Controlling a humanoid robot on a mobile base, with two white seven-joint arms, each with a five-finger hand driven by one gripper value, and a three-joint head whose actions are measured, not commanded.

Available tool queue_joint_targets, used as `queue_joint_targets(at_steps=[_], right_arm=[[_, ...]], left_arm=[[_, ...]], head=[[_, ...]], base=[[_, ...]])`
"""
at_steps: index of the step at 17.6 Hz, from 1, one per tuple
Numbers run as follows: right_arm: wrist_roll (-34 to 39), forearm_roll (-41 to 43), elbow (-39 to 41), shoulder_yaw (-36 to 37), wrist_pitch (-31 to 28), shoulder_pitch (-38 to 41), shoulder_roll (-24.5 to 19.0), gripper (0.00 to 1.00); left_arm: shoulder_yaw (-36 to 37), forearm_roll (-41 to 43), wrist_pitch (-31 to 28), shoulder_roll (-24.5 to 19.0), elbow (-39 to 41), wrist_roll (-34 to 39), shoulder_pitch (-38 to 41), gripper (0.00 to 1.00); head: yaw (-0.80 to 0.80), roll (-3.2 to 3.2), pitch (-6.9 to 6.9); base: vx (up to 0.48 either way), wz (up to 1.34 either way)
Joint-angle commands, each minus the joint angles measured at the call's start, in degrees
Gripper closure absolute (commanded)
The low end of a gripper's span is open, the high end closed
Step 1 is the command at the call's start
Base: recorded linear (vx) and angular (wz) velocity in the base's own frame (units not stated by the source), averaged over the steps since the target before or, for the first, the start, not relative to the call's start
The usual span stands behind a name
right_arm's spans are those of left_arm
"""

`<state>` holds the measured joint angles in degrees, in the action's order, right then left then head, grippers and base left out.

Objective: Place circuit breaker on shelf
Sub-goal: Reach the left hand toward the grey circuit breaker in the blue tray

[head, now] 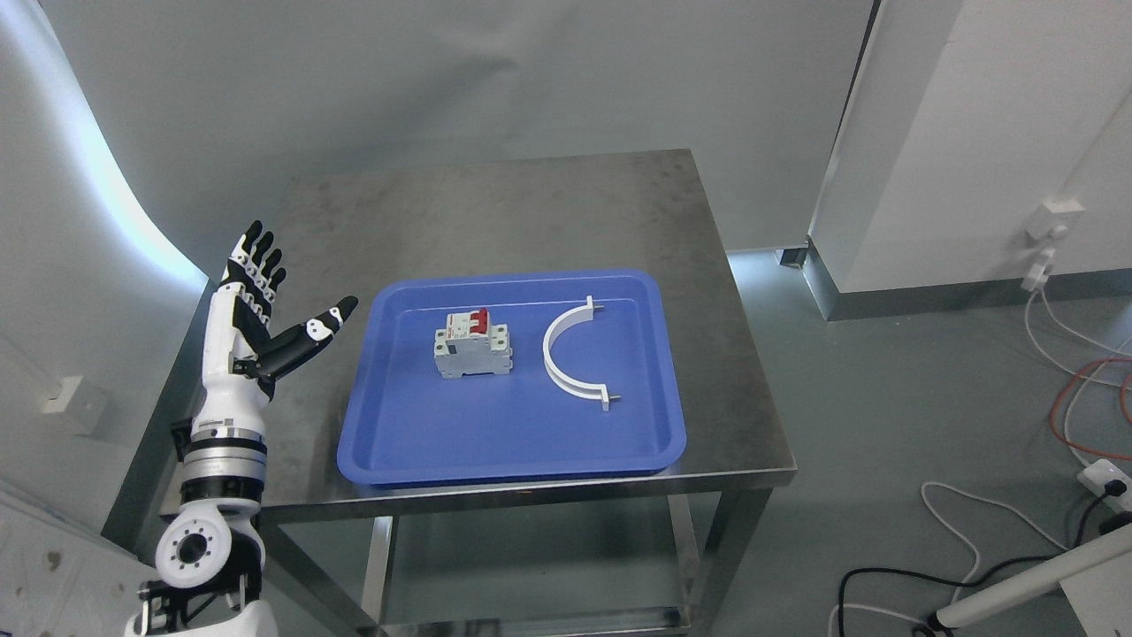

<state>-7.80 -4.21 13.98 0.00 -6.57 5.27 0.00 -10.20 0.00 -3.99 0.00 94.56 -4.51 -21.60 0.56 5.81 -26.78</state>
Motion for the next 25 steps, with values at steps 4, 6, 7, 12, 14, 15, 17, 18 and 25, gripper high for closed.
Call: queue_joint_targets(at_steps=[4,6,7,12,14,15,17,18,25], right_arm=[[0.07,-0.01,0.00,-1.14,2.01,0.00,1.00,0.00],[0.07,-0.01,0.00,-1.14,2.00,0.00,1.00,0.00],[-0.02,-0.01,0.00,-1.14,2.00,0.00,1.00,0.00],[-0.02,-0.01,0.00,-1.14,2.00,0.00,1.00,0.00],[0.07,-0.01,0.00,-1.14,2.00,0.00,1.00,0.00],[0.07,-0.01,0.00,-1.14,2.00,0.00,1.00,0.00],[0.07,-0.01,0.00,-1.14,2.00,0.00,1.00,0.00],[0.07,-0.01,0.00,-1.14,2.00,0.00,1.00,0.00],[-0.02,-0.01,0.00,-1.14,2.00,0.00,1.00,0.00]], left_arm=[[-0.79,0.79,1.35,-1.22,0.36,-3.91,1.30,0.00],[-0.26,1.23,1.53,-5.51,0.10,-10.22,0.68,0.00],[0.87,1.23,1.53,-8.32,-0.08,-11.65,-0.02,0.00],[12.63,5.68,0.83,-21.08,-0.61,-19.10,-5.02,0.05],[14.15,12.62,-1.62,-20.75,-1.39,-24.38,-6.61,0.05],[14.42,14.48,-3.03,-20.48,-1.40,-26.32,-6.88,0.05],[16.25,16.69,-5.23,-19.78,-1.40,-28.44,-6.88,0.06],[17.13,17.48,-5.94,-19.51,-1.66,-28.54,-6.88,0.06],[17.49,22.94,-6.73,-14.59,-3.77,-28.54,-8.46,0.17]], head=[[0.00,0.00,0.00],[0.00,0.00,0.00],[0.00,0.00,0.00],[0.00,0.00,0.00],[0.00,0.00,0.00],[0.00,0.00,0.00],[0.00,0.00,0.00],[0.00,0.00,0.00],[0.00,0.00,0.00]], base=[[-0.031,-0.01],[-0.009,-0.07],[0.000,0.00],[-0.009,-0.01],[-0.008,-0.03],[-0.001,-0.01],[0.002,0.02],[0.000,0.00],[-0.001,-0.01]])
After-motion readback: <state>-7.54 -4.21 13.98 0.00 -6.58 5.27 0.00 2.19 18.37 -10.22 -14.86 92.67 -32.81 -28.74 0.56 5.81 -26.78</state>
